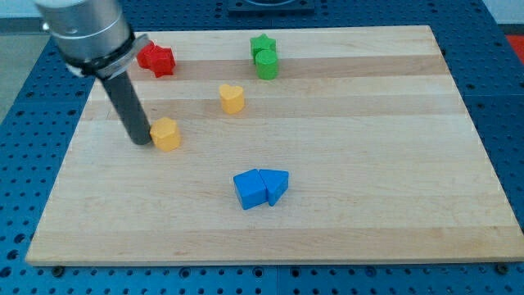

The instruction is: Move the yellow hexagon bottom left to the yellow heart

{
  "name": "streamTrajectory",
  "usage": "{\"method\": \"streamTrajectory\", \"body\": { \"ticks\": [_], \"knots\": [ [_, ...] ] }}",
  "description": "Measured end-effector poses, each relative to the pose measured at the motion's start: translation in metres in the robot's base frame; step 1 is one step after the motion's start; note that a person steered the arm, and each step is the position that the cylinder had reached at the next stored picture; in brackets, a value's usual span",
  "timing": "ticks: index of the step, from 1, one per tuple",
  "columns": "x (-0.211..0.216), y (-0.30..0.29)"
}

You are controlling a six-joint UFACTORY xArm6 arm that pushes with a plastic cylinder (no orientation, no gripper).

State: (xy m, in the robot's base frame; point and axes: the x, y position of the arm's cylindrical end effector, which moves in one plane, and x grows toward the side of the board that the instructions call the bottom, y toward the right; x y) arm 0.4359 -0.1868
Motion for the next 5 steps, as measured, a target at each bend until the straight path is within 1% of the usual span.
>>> {"method": "streamTrajectory", "body": {
  "ticks": [3,5],
  "knots": [
    [-0.001,0.005],
    [0.039,0.033]
  ]
}}
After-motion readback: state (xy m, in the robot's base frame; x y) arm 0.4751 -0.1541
